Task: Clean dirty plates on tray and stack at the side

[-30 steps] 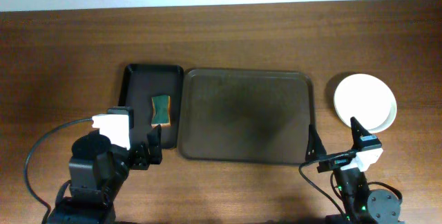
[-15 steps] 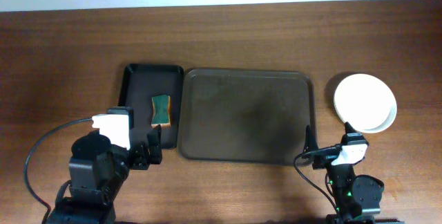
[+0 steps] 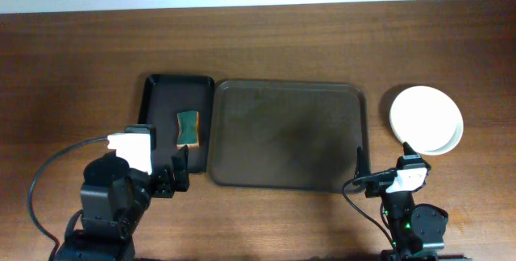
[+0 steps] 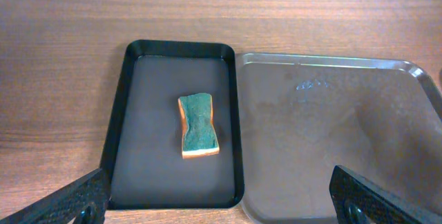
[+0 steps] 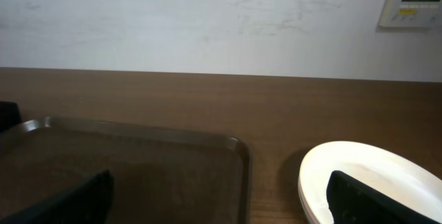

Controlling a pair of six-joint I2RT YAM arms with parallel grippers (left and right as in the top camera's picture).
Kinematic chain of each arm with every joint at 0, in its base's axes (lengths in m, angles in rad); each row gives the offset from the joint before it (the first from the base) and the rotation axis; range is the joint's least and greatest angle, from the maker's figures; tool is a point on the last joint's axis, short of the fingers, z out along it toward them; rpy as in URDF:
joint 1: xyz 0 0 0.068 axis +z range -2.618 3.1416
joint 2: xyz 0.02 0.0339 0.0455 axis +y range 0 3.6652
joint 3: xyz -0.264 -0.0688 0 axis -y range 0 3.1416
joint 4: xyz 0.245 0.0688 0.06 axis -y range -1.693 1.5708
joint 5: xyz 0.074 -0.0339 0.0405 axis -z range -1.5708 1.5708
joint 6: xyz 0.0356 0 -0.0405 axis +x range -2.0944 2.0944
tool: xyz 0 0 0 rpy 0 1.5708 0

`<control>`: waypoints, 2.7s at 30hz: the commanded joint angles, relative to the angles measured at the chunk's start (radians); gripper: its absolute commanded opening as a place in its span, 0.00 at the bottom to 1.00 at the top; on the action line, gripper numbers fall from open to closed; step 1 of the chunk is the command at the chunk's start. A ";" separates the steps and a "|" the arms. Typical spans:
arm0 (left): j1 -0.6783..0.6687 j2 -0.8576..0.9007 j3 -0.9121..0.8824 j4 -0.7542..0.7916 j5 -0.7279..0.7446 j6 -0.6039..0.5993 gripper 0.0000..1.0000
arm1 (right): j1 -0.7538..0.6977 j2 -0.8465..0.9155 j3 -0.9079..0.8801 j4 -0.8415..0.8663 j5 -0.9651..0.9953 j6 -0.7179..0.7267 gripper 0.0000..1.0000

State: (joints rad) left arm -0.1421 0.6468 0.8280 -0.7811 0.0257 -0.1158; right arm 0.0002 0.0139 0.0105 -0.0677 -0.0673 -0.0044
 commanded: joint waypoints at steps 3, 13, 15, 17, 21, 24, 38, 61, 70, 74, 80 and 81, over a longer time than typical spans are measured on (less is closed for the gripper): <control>-0.001 -0.001 -0.006 0.002 -0.007 0.016 0.99 | -0.007 -0.010 -0.005 -0.007 0.009 -0.007 0.99; -0.001 -0.001 -0.006 0.002 -0.007 0.016 1.00 | -0.007 -0.010 -0.005 -0.007 0.009 -0.007 0.99; -0.001 -0.001 -0.006 0.002 -0.007 0.016 0.99 | -0.007 -0.010 -0.005 -0.007 0.009 -0.007 0.99; -0.001 -0.002 -0.006 0.002 -0.007 0.016 1.00 | -0.007 -0.010 -0.005 -0.007 0.009 -0.007 0.99; 0.018 -0.044 -0.023 -0.013 -0.026 0.016 1.00 | -0.007 -0.010 -0.005 -0.007 0.009 -0.007 0.99; 0.048 -0.105 -0.097 0.031 -0.022 0.016 0.99 | -0.007 -0.010 -0.005 -0.007 0.009 -0.007 0.99; 0.126 -0.581 -0.735 0.750 0.021 0.016 0.99 | -0.007 -0.010 -0.005 -0.007 0.009 -0.007 0.99; 0.126 -0.642 -0.819 0.704 0.023 0.027 0.99 | -0.007 -0.010 -0.005 -0.007 0.009 -0.007 0.99; 0.126 -0.642 -0.819 0.704 0.023 0.027 0.99 | -0.007 -0.010 -0.005 -0.007 0.009 -0.007 0.99; 0.126 -0.642 -0.819 0.704 0.023 0.027 0.99 | -0.007 -0.010 -0.005 -0.007 0.009 -0.007 0.99; 0.126 -0.642 -0.819 0.703 0.023 0.027 0.99 | -0.007 -0.010 -0.005 -0.007 0.009 -0.007 0.99; 0.126 -0.642 -0.819 0.704 0.023 0.027 0.99 | -0.007 -0.010 -0.005 -0.007 0.009 -0.007 0.99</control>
State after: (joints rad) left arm -0.0235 0.0120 0.0147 -0.0788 0.0376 -0.1047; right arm -0.0006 0.0139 0.0105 -0.0681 -0.0677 -0.0048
